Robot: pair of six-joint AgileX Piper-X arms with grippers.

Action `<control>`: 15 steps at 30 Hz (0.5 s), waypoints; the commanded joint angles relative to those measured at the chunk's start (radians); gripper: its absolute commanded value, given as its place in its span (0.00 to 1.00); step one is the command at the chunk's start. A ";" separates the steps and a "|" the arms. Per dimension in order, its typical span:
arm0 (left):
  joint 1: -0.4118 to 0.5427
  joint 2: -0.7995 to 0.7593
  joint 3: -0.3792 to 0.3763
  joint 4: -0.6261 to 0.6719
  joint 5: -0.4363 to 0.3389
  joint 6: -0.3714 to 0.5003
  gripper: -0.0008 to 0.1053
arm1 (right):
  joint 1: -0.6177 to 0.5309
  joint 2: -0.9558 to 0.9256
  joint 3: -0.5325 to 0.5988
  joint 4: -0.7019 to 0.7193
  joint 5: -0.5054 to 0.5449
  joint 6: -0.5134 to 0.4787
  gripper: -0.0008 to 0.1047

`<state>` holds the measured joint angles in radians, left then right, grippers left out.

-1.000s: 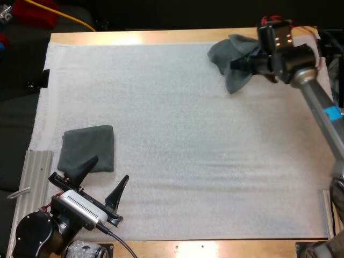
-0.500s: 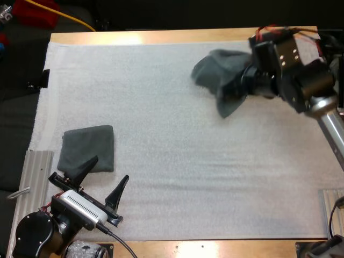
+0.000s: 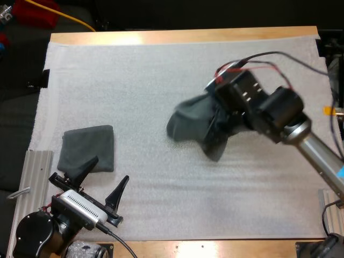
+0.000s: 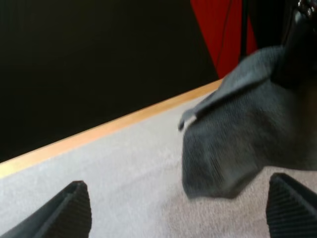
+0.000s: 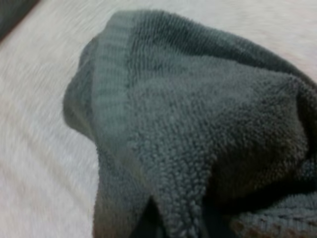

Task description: Pick towel from pile, fold and stack

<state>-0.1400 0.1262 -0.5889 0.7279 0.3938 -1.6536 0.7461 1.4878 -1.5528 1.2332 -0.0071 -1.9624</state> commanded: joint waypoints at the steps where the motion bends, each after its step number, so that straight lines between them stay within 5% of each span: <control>1: -0.005 0.000 -0.007 0.020 0.006 -0.010 0.66 | 0.011 -0.009 0.013 -0.017 -0.006 -0.060 0.01; 11: -0.005 0.000 -0.007 0.068 0.006 -0.010 0.66 | 0.015 -0.009 0.075 -0.148 -0.023 -0.114 0.01; 15: -0.005 0.000 -0.007 0.068 0.006 -0.010 0.66 | 0.015 -0.009 0.075 -0.163 -0.023 -0.114 0.19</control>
<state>-0.1400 0.1262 -0.5889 0.8005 0.3938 -1.6536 0.7642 1.4878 -1.4727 1.0810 -0.0220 -2.0642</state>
